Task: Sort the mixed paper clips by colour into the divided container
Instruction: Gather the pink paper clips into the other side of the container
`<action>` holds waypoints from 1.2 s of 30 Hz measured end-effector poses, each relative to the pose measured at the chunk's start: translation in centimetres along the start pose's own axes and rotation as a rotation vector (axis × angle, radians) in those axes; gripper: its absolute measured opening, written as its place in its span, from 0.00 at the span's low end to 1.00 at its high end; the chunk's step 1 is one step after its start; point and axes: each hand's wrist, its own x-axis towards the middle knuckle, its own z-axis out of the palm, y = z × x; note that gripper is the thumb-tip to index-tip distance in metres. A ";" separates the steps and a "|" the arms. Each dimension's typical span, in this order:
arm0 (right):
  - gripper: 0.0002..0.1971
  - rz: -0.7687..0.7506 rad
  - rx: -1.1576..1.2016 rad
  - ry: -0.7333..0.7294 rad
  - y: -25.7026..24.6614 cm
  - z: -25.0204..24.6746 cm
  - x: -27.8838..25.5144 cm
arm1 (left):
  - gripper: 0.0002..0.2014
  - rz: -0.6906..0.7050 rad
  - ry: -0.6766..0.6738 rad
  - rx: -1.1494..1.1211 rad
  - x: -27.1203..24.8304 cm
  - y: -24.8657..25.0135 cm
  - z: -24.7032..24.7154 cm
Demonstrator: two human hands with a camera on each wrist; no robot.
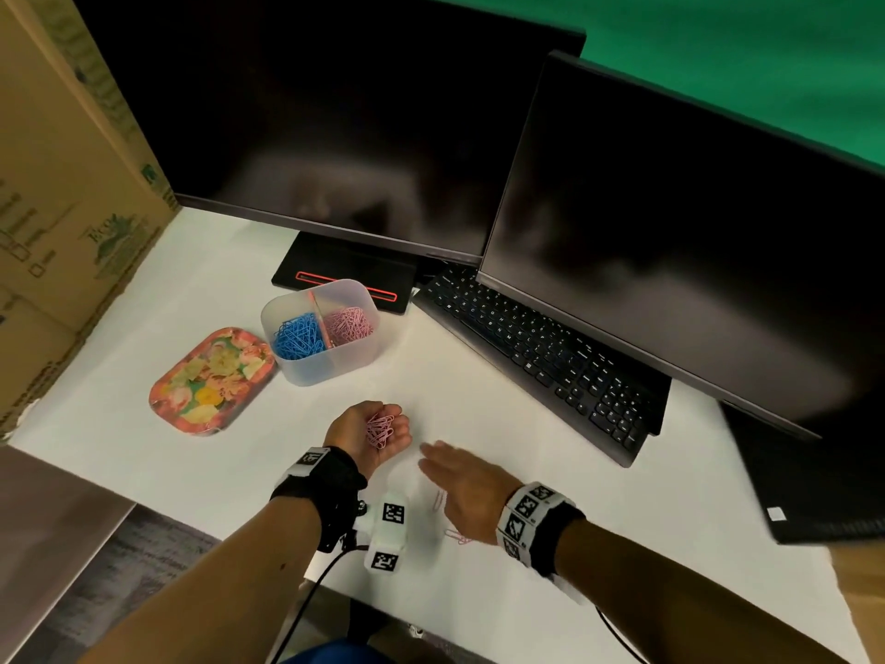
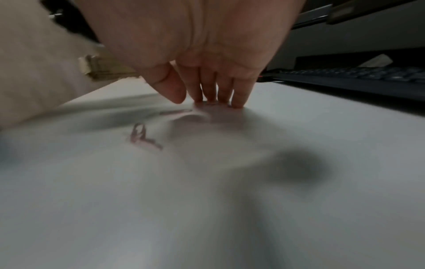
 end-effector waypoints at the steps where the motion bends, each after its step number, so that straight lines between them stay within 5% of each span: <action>1: 0.31 -0.049 -0.024 0.019 0.3 0.6 -0.7 | 0.14 0.001 0.001 -0.003 0.0 -0.1 -0.1; 8: 0.24 -0.176 -0.179 -0.094 1.1 2.7 -4.1 | 0.15 -0.026 -0.030 -0.017 -0.3 -0.8 0.9; 13: 0.14 -0.258 -0.188 0.078 0.5 3.2 -3.7 | 0.15 -0.041 -0.042 -0.006 -0.4 -1.3 1.5; 22: 0.20 0.189 0.010 0.058 -0.5 -0.1 0.8 | 0.15 -0.047 0.001 0.024 -0.5 -2.1 1.4; 28: 0.13 0.515 0.458 0.240 0.2 -2.2 2.8 | 0.15 -0.016 0.068 0.035 -0.3 -2.2 1.4; 33: 0.09 0.455 0.734 0.371 -1.9 -5.0 3.6 | 0.15 -0.012 0.047 0.051 -0.3 -2.1 1.7; 36: 0.11 0.355 0.657 0.385 -3.3 -6.8 4.6 | 0.13 -0.004 -0.030 -0.009 -0.7 -1.8 2.5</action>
